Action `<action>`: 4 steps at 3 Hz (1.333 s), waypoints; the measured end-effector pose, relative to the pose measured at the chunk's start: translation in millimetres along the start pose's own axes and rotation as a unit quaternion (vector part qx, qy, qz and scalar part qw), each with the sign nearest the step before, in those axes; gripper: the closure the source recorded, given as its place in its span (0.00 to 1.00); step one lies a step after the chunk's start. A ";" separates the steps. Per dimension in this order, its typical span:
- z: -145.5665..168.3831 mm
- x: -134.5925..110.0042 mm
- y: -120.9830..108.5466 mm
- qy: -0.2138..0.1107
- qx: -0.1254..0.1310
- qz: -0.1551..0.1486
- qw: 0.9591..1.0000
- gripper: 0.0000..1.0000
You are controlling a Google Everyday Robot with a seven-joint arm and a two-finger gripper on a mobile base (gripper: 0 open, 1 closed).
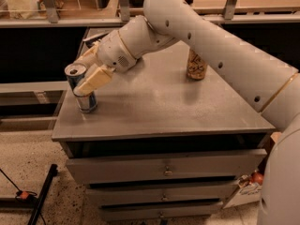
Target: Pick redbull can
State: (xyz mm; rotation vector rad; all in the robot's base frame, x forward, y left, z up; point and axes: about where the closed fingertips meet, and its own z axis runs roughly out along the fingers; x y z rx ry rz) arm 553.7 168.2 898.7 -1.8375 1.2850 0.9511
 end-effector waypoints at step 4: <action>-29.8 -29.5 7.1 -0.022 0.009 -0.026 0.999 1.00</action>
Offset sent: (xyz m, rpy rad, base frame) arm -0.0272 -0.0040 0.0051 0.0493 0.0490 0.0359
